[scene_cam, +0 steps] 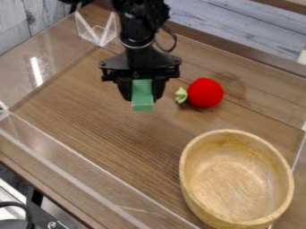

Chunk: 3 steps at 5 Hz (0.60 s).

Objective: Remove the green block from the brown bowl and put it on the table

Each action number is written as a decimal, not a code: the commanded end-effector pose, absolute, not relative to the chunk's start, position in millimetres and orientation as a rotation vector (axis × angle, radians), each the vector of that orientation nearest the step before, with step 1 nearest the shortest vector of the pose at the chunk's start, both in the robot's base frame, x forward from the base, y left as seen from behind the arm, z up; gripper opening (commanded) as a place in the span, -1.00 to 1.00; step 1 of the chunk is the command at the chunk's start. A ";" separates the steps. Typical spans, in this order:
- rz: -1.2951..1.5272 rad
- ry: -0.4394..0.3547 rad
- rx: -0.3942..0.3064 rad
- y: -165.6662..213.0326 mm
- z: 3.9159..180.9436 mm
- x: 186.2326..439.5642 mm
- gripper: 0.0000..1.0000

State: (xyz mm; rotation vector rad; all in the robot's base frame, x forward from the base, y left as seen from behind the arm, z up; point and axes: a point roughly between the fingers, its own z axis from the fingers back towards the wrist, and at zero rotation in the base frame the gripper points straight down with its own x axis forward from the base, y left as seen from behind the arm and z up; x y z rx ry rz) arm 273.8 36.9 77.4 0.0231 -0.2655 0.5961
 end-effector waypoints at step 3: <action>0.537 -0.320 0.002 61.3 113.3 261.8 -1.00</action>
